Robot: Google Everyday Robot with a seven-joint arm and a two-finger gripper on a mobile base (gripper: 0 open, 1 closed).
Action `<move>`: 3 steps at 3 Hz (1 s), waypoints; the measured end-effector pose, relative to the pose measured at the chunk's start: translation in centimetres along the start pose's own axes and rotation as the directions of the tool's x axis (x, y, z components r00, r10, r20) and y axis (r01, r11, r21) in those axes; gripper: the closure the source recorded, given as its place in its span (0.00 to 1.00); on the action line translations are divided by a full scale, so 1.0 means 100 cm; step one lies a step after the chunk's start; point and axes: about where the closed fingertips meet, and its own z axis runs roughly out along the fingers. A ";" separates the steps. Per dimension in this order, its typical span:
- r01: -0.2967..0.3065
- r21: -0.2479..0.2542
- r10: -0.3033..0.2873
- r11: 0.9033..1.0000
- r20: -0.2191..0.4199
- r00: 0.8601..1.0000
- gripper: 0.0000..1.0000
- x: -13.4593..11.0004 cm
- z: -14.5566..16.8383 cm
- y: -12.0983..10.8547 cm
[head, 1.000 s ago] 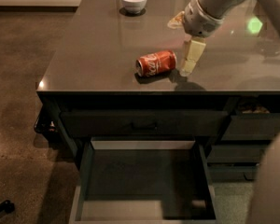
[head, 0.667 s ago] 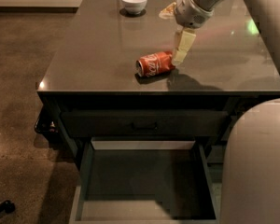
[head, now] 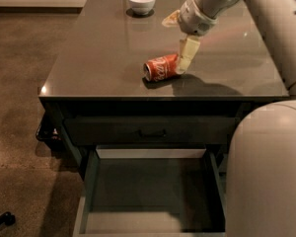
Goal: Place coke can into middle drawer
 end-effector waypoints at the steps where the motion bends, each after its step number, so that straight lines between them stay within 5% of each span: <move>1: -0.007 -0.049 0.009 0.999 0.046 0.999 0.00 0.000 0.019 0.004; 2: -0.022 -0.087 0.028 0.996 0.075 0.997 0.00 0.001 0.033 0.009; 3: -0.022 -0.087 0.028 0.996 0.076 0.997 0.19 0.001 0.034 0.009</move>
Offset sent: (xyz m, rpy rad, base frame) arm -0.0065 0.0135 -0.0400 0.0721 0.1556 0.0571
